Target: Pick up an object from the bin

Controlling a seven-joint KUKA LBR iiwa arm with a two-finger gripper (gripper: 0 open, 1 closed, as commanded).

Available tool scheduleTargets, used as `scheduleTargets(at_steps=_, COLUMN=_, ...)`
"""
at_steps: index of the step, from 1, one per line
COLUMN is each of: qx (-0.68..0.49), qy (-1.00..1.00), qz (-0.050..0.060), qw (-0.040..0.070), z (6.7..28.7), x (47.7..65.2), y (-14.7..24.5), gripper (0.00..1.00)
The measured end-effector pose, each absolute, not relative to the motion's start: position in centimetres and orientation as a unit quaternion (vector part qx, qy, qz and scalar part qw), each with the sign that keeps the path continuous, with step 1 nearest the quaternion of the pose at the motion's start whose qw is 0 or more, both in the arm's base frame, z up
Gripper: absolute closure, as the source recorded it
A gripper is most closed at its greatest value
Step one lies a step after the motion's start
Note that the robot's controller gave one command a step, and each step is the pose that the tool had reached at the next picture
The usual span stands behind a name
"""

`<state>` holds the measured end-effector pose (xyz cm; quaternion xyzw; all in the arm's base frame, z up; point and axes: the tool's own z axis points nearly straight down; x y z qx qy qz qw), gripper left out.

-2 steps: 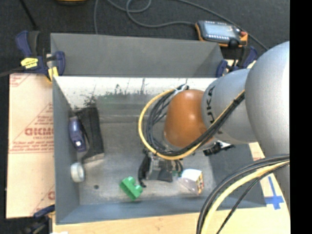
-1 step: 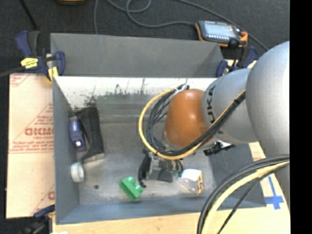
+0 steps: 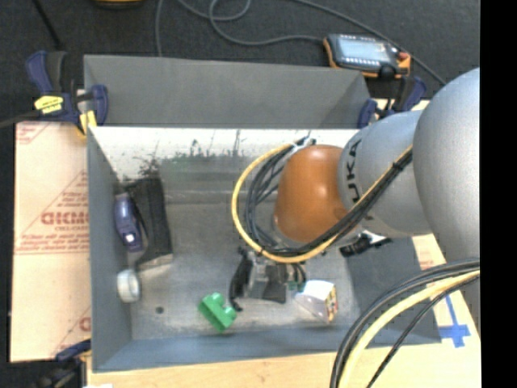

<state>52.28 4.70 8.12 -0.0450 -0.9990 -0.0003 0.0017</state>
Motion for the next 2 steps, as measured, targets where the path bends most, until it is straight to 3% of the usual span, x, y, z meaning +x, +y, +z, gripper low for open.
scheduleTargets(at_steps=2, qx=-0.045, qy=-0.999, qz=-0.001, qw=-0.001, z=12.1, x=52.4, y=4.7, gripper=1.00)
